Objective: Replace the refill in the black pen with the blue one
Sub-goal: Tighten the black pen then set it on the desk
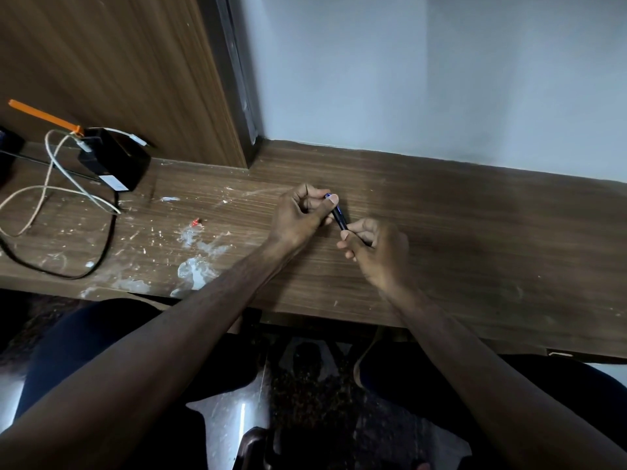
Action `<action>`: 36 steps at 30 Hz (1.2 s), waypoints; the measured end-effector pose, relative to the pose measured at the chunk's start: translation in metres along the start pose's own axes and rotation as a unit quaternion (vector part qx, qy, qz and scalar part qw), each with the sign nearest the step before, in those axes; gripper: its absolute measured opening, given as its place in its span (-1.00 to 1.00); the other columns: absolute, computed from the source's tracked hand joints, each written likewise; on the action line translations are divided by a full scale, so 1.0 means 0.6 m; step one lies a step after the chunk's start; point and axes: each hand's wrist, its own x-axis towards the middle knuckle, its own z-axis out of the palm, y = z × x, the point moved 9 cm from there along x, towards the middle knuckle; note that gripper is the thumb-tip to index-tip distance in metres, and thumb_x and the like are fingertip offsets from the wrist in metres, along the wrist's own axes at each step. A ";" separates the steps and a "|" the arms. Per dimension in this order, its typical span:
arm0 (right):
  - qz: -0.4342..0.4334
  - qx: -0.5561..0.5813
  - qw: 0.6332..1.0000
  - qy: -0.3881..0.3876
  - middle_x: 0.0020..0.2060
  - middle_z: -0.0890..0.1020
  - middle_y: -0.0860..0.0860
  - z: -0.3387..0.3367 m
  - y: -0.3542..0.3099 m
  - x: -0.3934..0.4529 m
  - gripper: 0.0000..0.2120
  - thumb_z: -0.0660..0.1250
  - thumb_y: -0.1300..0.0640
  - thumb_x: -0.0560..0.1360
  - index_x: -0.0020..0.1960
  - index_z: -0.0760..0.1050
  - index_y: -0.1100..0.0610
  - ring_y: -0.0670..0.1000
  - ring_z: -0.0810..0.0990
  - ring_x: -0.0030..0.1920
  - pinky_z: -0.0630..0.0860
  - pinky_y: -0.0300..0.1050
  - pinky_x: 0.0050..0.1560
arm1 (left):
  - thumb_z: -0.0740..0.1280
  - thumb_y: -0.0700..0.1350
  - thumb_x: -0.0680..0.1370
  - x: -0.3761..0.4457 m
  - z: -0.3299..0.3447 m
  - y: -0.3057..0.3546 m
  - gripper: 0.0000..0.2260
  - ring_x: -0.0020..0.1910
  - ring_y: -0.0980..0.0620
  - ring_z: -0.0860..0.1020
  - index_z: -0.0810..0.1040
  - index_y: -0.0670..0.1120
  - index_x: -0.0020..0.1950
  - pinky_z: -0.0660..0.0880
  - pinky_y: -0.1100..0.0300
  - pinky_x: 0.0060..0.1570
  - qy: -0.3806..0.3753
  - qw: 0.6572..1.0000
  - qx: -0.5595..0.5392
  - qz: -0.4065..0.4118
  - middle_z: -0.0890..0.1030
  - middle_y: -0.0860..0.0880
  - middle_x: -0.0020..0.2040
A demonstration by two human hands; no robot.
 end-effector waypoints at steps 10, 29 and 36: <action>0.079 -0.088 0.993 0.015 -0.21 0.76 -0.05 -0.038 0.037 0.033 -0.87 0.46 0.00 0.57 -0.06 0.71 0.04 -0.03 0.74 -0.11 0.60 -0.07 0.02 | 0.27 0.12 0.72 0.017 -0.002 -0.012 -0.68 -0.10 -0.04 0.72 0.70 -0.05 0.02 0.71 -0.15 0.14 -0.021 0.993 0.103 -0.047 0.79 -0.10 -0.01; 0.077 -0.094 0.991 0.063 -0.29 0.71 -0.15 -0.039 0.062 0.038 -0.85 0.56 0.00 0.53 -0.02 0.78 0.08 -0.25 0.63 -0.28 0.61 -0.20 0.00 | 0.49 -0.02 0.61 -0.003 0.002 -0.013 -0.77 0.07 0.01 0.72 0.72 -0.13 0.17 0.61 0.13 0.22 -0.070 0.923 0.376 -0.039 0.77 -0.04 0.08; 0.038 -0.125 0.988 0.084 -0.45 0.57 -0.20 -0.029 0.062 0.045 -0.76 0.70 0.09 0.37 -0.14 0.66 0.13 -0.32 0.58 -0.48 0.46 -0.53 -0.34 | 0.54 -0.12 0.56 -0.021 0.026 -0.013 -0.70 0.05 0.06 0.67 0.64 -0.14 0.27 0.63 0.21 0.11 -0.106 0.892 0.439 0.020 0.71 -0.05 0.09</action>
